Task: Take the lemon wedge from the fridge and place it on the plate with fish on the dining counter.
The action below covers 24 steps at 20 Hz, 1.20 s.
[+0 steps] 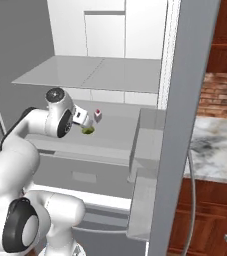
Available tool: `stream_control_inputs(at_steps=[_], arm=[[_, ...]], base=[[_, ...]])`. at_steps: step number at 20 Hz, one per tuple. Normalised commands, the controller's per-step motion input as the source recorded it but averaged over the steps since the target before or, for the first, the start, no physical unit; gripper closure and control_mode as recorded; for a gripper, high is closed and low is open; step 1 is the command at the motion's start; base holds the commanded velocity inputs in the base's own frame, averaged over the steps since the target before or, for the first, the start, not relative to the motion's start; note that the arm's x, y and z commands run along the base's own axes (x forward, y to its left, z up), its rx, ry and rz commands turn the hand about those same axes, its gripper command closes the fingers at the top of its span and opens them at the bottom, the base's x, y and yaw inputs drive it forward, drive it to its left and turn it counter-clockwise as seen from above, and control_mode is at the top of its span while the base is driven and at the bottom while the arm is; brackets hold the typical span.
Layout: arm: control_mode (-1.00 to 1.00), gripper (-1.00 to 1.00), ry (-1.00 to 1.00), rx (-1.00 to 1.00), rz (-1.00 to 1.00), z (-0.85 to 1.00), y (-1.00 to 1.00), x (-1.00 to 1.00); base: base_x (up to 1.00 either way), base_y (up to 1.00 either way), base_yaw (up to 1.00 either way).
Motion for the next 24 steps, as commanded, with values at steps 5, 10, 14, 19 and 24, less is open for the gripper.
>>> stream_control_inputs(at_steps=[5, 10, 14, 19, 24], arm=[[1.00, -1.00, 0.00, 0.00, 0.00, 0.00, 0.00, 0.00], [1.00, -1.00, 0.00, 0.00, 0.00, 0.00, 0.00, 0.00], [1.00, -1.00, 0.00, 0.00, 0.00, 0.00, 0.00, 0.00], [1.00, -1.00, 0.00, 0.00, 0.00, 0.00, 0.00, 0.00], [-1.00, -1.00, 0.13, -0.05, 0.00, -0.09, 0.00, 0.14]], base=[[0.00, -0.09, -0.01], [0.29, 0.01, 0.00], [0.54, 0.06, 0.00], [0.33, 0.00, 0.00], [0.04, 0.00, 0.00]])
